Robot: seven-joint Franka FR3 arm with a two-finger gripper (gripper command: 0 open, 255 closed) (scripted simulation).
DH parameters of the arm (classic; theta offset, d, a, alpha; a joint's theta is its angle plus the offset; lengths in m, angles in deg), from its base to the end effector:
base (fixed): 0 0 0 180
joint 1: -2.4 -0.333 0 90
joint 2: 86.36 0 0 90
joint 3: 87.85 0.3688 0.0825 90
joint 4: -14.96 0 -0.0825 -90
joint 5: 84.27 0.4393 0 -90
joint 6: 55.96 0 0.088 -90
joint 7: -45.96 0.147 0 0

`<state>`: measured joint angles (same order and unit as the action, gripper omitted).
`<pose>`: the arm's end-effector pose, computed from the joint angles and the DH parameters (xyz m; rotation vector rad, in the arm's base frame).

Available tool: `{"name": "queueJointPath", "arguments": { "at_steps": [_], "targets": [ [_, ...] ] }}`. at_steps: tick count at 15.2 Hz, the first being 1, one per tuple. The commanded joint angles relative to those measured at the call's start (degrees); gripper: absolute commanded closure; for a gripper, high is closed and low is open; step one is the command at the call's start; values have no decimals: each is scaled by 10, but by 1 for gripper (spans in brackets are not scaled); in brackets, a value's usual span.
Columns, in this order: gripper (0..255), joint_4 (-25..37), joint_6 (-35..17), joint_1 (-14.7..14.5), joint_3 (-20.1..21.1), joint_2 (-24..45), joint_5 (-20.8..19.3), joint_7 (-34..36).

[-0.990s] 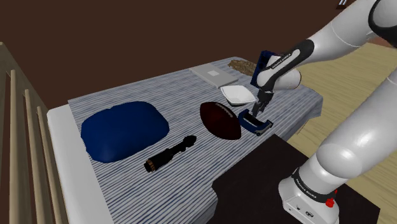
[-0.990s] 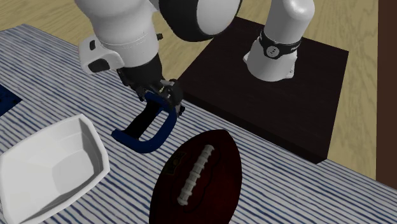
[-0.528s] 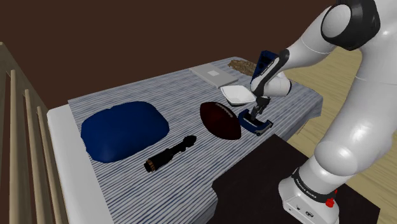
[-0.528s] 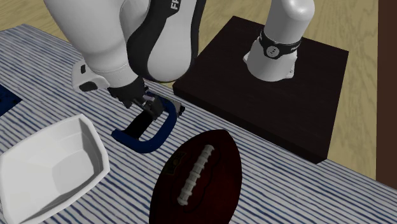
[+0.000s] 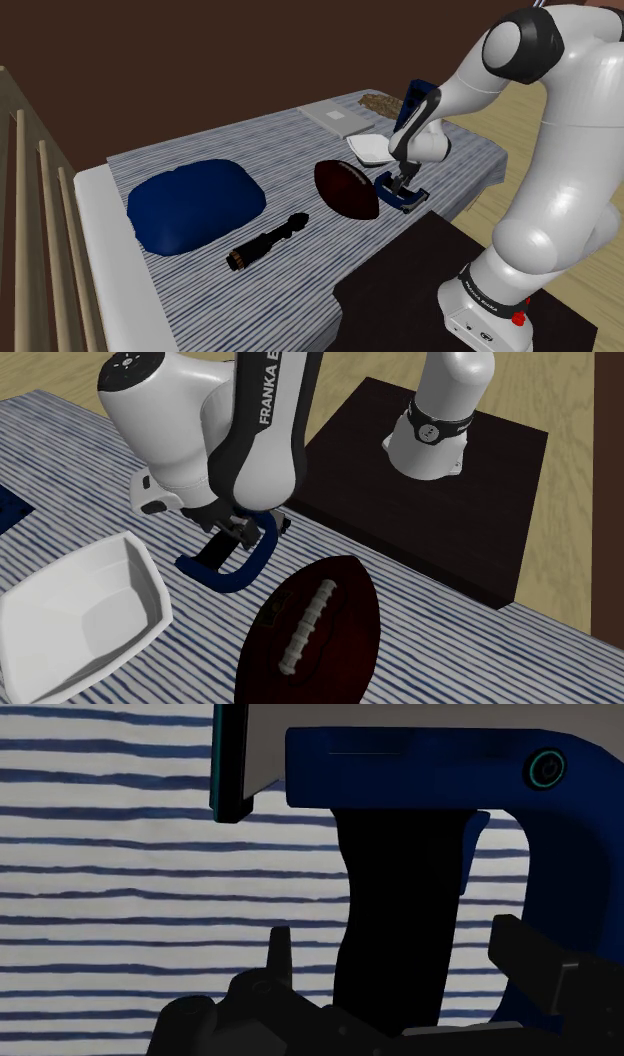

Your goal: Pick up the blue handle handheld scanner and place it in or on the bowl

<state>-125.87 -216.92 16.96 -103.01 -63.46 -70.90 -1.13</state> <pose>0.4278 -0.2696 0.0991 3.1289 0.1561 -0.0581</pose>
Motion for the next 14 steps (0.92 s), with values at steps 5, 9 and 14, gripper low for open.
{"name": "queueJointPath", "arguments": {
  "at_steps": [5,9,14],
  "targets": [
    [0,2,-3,2,2,4,2,-2],
    [255,1,-3,2,2,4,2,-2],
    [255,1,-3,3,2,4,2,-3]
  ]
}}
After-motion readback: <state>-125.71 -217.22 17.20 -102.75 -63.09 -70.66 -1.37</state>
